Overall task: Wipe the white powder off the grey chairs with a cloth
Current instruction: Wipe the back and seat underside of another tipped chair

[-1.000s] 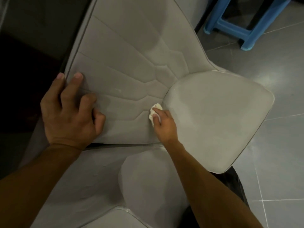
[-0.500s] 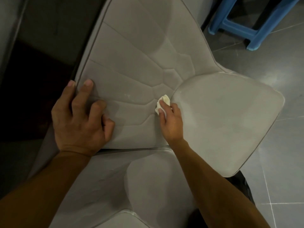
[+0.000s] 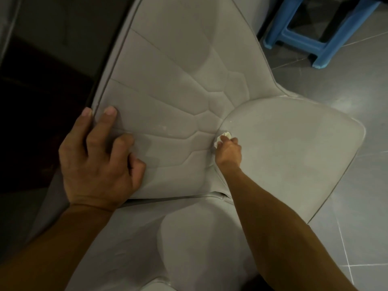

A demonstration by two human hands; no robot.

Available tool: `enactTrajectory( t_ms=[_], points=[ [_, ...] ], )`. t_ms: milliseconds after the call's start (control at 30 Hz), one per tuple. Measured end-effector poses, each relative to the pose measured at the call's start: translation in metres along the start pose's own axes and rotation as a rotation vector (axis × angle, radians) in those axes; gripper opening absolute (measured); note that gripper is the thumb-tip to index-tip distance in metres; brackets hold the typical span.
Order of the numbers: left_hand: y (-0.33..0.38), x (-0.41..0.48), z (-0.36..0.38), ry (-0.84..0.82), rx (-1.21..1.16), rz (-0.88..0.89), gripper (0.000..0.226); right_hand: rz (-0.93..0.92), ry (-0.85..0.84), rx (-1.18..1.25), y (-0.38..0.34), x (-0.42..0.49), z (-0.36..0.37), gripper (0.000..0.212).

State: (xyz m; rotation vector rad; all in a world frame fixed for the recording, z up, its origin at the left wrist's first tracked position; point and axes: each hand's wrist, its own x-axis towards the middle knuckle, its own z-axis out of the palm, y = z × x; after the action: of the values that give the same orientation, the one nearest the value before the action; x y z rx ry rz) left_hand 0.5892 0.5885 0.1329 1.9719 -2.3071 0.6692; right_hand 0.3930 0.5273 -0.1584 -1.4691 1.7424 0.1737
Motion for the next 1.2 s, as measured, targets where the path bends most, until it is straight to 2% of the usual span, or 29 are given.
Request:
enactTrajectory(
  t_ms=[100, 267, 400, 467, 500, 600, 667, 733, 767, 933, 1033, 1100, 1200],
  points=[
    [0.000, 0.000, 0.001, 0.001, -0.010, 0.004, 0.021, -0.022, -0.028, 0.051, 0.002, 0.007, 0.002, 0.040],
    [-0.002, -0.001, 0.003, 0.012, -0.014, 0.021, 0.021, -0.036, 0.020, 0.410, -0.019, 0.000, 0.014, 0.035],
    [-0.001, -0.001, 0.002, 0.020, -0.028, 0.012, 0.021, -0.325, 0.123, 0.519, -0.004, -0.033, -0.003, 0.032],
    [-0.001, -0.001, 0.002, 0.022, -0.039, 0.014, 0.020, -0.384, 0.175, 0.515, 0.010, -0.050, -0.009, 0.032],
    [-0.001, -0.001, 0.002, 0.024, -0.041, 0.013, 0.020, -0.337, 0.221, 0.530, 0.015, -0.058, -0.009, 0.032],
    [-0.001, 0.000, 0.001, 0.023, -0.047, 0.006, 0.020, 0.027, 0.310, 0.660, 0.017, -0.077, -0.009, 0.031],
    [-0.001, 0.000, 0.001, 0.026, -0.049, 0.009, 0.020, 0.114, 0.134, 0.679, 0.013, -0.086, -0.001, 0.033],
    [-0.001, 0.000, 0.000, 0.028, -0.044, 0.012, 0.019, 0.061, -0.089, 0.529, 0.011, -0.095, 0.013, 0.036],
    [-0.001, 0.000, 0.000, 0.027, -0.044, 0.011, 0.019, 0.039, -0.131, 0.434, 0.013, -0.095, 0.017, 0.035],
    [-0.001, 0.001, -0.001, 0.027, -0.054, 0.005, 0.020, 0.104, -0.241, 0.058, 0.013, -0.070, 0.002, 0.033],
    [0.000, 0.001, 0.000, 0.039, -0.054, 0.003, 0.019, -0.077, -0.254, 0.047, 0.008, -0.070, -0.007, 0.040],
    [0.000, 0.001, 0.000, 0.039, -0.051, 0.005, 0.018, -0.201, -0.265, 0.086, 0.013, -0.071, -0.010, 0.037],
    [-0.001, 0.001, 0.001, 0.030, -0.051, 0.008, 0.019, -0.207, -0.362, 0.201, 0.030, -0.071, -0.019, 0.031]
  ],
)
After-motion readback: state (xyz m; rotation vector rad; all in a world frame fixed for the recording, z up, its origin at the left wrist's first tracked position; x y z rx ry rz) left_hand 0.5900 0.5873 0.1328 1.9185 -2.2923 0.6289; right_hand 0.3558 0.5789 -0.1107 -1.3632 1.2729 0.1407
